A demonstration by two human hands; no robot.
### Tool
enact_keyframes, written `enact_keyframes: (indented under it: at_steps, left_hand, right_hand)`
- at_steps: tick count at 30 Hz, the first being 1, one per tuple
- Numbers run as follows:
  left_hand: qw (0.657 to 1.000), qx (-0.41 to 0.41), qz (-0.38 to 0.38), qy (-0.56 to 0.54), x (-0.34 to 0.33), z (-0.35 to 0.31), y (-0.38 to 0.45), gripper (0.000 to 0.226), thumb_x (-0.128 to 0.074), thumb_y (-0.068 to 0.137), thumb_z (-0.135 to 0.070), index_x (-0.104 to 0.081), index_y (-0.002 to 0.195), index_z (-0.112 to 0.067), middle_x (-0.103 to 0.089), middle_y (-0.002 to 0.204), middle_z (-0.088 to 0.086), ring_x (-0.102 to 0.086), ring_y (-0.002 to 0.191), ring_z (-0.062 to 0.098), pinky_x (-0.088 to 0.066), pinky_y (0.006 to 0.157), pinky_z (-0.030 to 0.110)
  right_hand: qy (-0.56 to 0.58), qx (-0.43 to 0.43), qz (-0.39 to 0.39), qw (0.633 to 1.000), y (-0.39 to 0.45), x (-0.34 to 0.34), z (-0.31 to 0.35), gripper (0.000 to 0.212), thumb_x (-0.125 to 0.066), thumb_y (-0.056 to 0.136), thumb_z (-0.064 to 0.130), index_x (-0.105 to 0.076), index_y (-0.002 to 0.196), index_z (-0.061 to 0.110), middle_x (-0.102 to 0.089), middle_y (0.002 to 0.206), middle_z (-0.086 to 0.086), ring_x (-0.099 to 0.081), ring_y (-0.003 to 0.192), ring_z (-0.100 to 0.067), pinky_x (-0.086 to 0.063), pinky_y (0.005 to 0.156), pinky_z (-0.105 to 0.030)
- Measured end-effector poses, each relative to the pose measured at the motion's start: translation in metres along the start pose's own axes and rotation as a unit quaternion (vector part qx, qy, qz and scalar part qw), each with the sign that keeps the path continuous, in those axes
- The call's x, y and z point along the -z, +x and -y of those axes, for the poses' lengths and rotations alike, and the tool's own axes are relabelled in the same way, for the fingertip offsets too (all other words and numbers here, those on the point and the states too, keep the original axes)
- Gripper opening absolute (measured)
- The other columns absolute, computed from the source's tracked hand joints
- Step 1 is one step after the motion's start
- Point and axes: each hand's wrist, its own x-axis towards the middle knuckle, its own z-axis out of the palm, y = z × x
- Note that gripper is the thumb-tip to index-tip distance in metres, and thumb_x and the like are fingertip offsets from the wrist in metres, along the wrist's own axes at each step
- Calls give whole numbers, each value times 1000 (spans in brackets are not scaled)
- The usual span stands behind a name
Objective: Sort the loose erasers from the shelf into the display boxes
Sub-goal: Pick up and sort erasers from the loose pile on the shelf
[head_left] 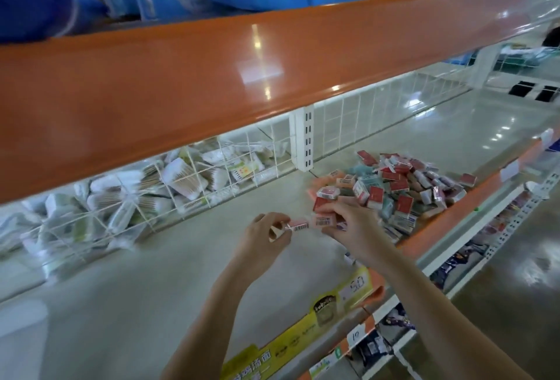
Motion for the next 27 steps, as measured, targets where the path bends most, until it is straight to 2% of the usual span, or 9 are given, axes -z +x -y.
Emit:
enact_keyframes:
  at_steps: [2, 5, 8, 11, 16, 19, 22, 25, 27]
  left_hand:
    - [999, 7, -34, -18, 22, 4, -16, 16, -55, 92, -23, -62, 105, -29, -57, 95, -6, -52, 75, 1, -38, 64, 7]
    - [996, 40, -79, -28, 54, 12, -43, 13, -51, 94, -27, -64, 95, -27, -58, 78, -6, -49, 63, 4, -36, 57, 13]
    - [984, 105, -128, -59, 89, 27, -78, 20, -50, 94, -29, -63, 79, -26, -63, 72, -2, -51, 61, 11, -42, 59, 30]
    - [967, 159, -181, -83, 122, 40, -117, 26, -49, 95, -28, -63, 73, -29, -62, 64, -14, -51, 56, 3, -42, 55, 21]
    - [937, 202, -246, -140, 173, 57, -179, 29, -50, 95, -22, -64, 70, -18, -61, 58, -11, -50, 51, 2, -39, 48, 18]
    - [930, 205, -271, -139, 206, 71, -214, 31, -50, 95, -21, -63, 66, -19, -64, 58, -12, -50, 51, 2, -39, 47, 17]
    - [927, 212, -277, -139, 239, 86, -246, 30, -50, 95, -21, -64, 69, -16, -64, 60, -11, -49, 52, 2, -39, 48, 18]
    - [927, 215, -272, -140, 270, 103, -275, 27, -51, 94, -22, -67, 73, -15, -65, 63, -7, -48, 53, 3, -39, 49, 18]
    - [927, 218, -271, -138, 288, 115, -295, 25, -51, 94, -20, -67, 75, -17, -65, 66, -5, -48, 53, 2, -39, 49, 17]
  right_hand:
    - [43, 31, 5, 999, 5, -12, 18, 36, -71, 79, 6, -63, 113, 13, -56, 103, 6, -58, 97, -11, -41, 81, -5]
    - [115, 81, 12, 990, 9, -29, 45, 35, -73, 75, -2, -66, 105, 14, -58, 98, 7, -61, 92, -8, -46, 82, -10]
    - [150, 119, 53, 980, 9, -51, 80, 40, -74, 73, -3, -64, 98, 26, -58, 96, 13, -62, 89, -4, -48, 83, -12]
    - [165, 158, 95, 969, 7, -79, 117, 36, -76, 72, -1, -66, 100, 20, -60, 96, 10, -63, 88, -5, -48, 84, -12]
    - [171, 202, 149, 953, -9, -119, 181, 26, -72, 79, 10, -69, 104, 19, -65, 98, 6, -61, 89, -1, -48, 83, -14]
    - [192, 211, 185, 940, -23, -139, 222, 21, -65, 86, 18, -70, 107, 18, -70, 97, 2, -65, 89, -5, -52, 80, -23]
    - [179, 213, 216, 936, -35, -161, 262, 17, -61, 90, 24, -71, 103, 20, -70, 87, 5, -66, 82, -13, -49, 73, -30]
    - [166, 212, 264, 926, -43, -187, 297, 17, -58, 92, 24, -69, 103, 20, -64, 76, 14, -57, 66, 1, -41, 59, -15]
    - [156, 207, 292, 921, -50, -204, 318, 17, -57, 92, 26, -69, 103, 20, -60, 76, 17, -53, 65, 5, -37, 61, -12]
